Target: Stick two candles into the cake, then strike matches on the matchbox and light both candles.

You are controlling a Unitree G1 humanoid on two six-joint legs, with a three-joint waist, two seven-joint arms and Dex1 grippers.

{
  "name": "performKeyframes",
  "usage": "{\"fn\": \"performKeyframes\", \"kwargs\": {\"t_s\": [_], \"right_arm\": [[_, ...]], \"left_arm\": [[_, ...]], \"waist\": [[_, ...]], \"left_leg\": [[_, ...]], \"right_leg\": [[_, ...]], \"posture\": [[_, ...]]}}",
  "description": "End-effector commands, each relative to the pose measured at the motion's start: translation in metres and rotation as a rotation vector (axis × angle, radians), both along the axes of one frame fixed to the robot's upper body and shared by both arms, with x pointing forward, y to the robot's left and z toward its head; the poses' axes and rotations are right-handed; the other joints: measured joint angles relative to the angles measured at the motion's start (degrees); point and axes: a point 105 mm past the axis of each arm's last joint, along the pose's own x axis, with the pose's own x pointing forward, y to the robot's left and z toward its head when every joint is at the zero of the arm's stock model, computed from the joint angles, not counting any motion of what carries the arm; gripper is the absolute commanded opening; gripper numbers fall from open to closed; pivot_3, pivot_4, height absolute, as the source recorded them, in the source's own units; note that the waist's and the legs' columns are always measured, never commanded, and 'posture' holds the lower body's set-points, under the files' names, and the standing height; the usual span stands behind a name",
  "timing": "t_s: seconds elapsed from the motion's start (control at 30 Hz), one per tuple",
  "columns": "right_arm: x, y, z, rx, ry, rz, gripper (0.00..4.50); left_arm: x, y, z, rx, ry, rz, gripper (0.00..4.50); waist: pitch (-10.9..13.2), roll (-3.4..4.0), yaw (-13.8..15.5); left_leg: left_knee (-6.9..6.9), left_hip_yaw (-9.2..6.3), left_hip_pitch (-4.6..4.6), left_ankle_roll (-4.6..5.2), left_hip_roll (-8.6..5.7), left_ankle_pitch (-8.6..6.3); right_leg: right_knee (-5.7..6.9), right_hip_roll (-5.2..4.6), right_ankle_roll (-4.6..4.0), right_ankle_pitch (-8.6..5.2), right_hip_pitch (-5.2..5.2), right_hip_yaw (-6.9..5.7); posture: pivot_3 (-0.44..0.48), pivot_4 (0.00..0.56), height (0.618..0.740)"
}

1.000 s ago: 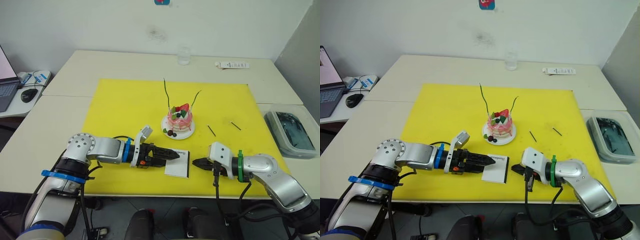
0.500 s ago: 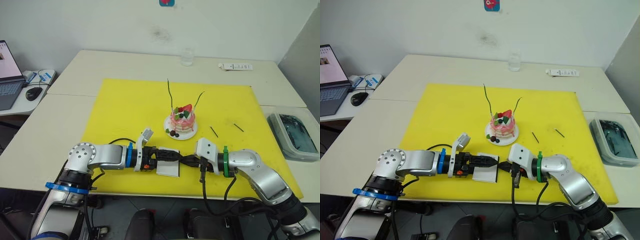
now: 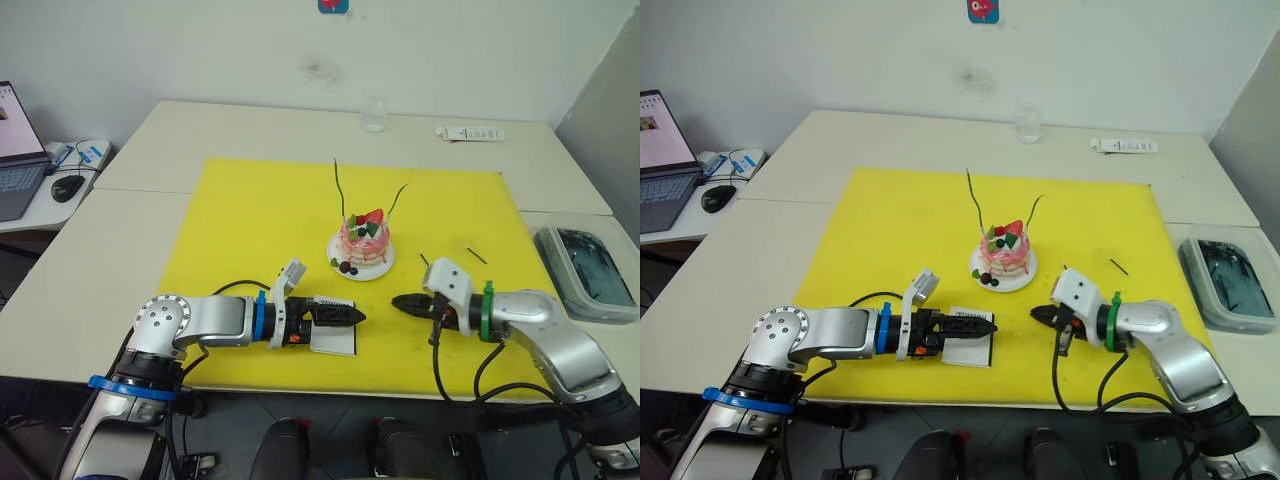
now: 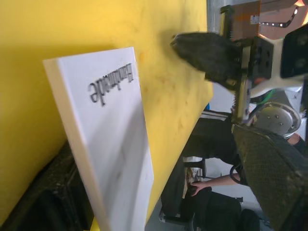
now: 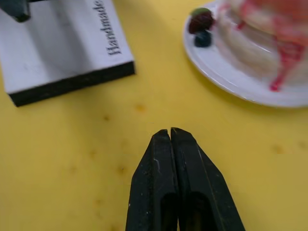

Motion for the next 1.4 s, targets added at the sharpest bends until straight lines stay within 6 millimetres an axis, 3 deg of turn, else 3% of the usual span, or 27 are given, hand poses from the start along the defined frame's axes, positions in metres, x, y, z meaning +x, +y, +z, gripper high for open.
{"fn": "performKeyframes", "kwargs": {"t_s": [0.03, 0.37, 0.47, 0.6, 0.73, 0.9, 1.07, 1.4], "right_arm": [[0.001, -0.016, 0.010, 0.016, -0.028, -0.056, 0.00], [-0.002, -0.015, 0.022, 0.094, -0.027, -0.097, 0.00], [-0.006, -0.016, 0.032, 0.142, -0.023, -0.095, 0.00], [0.000, -0.021, 0.052, 0.259, -0.067, -0.194, 0.00], [0.017, -0.030, 0.060, 0.343, -0.144, -0.363, 0.00], [0.033, -0.030, 0.046, 0.304, -0.195, -0.485, 1.18], [0.045, -0.025, 0.034, 0.306, -0.199, -0.531, 3.01], [0.059, -0.033, 0.013, 0.292, -0.209, -0.615, 3.01]], "left_arm": [[-0.010, 0.005, -0.018, 0.070, 0.046, -0.007, 3.30], [-0.009, 0.018, -0.019, 0.106, 0.048, 0.020, 0.09], [-0.009, 0.023, -0.012, 0.089, 0.018, 0.028, 0.04], [-0.003, 0.021, 0.059, -0.183, -0.228, -0.016, 0.04], [-0.010, 0.030, 0.091, -0.246, -0.372, -0.036, 0.04], [-0.011, 0.023, 0.095, -0.272, -0.448, 0.029, 0.00], [-0.016, 0.008, 0.096, -0.320, -0.484, 0.079, 0.00], [-0.030, 0.009, 0.082, -0.284, -0.494, 0.097, 0.00]], "waist": [[0.0, 0.01, -0.1], [0.0, 0.02, -0.1], [0.0, 0.02, -0.3], [0.0, 0.01, -0.3], [0.0, 0.02, -0.3], [0.0, 0.06, -0.2], [0.0, 0.05, 0.0], [0.0, 0.07, -0.1]], "left_leg": [[-0.03, -0.01, 0.00, 0.00, 0.01, 0.00], [-0.10, -0.08, 0.02, -0.02, 0.07, -0.01], [-0.08, -0.05, 0.02, -0.02, 0.06, -0.01], [-0.08, -0.08, -0.04, -0.03, 0.08, -0.01], [-0.08, -0.09, -0.05, -0.03, 0.06, -0.01], [-0.13, 0.06, -0.07, -0.04, 0.01, -0.02], [-0.12, 0.05, -0.11, -0.03, 0.01, -0.02], [-0.11, 0.08, -0.07, -0.03, 0.04, -0.02]], "right_leg": [[0.02, 0.00, 0.02, -0.01, 0.00, -0.01], [0.03, 0.04, 0.24, -0.18, -0.02, -0.05], [0.03, 0.03, 0.22, -0.20, -0.03, -0.01], [0.05, 0.03, 0.20, -0.20, -0.09, -0.05], [0.03, 0.02, -0.06, -0.33, -0.09, -0.05], [-0.05, -0.19, -0.03, -0.33, -0.09, 0.04], [-0.06, -0.25, -0.02, -0.31, -0.09, 0.01], [-0.04, 0.03, 0.07, -0.31, -0.10, 0.06]], "posture": [[0.000, 0.150, 0.740], [0.000, 0.150, 0.740], [0.000, 0.150, 0.740], [0.000, 0.150, 0.740], [0.000, 0.150, 0.740], [0.000, 0.150, 0.740], [0.000, 0.150, 0.740], [0.000, 0.150, 0.740]]}}
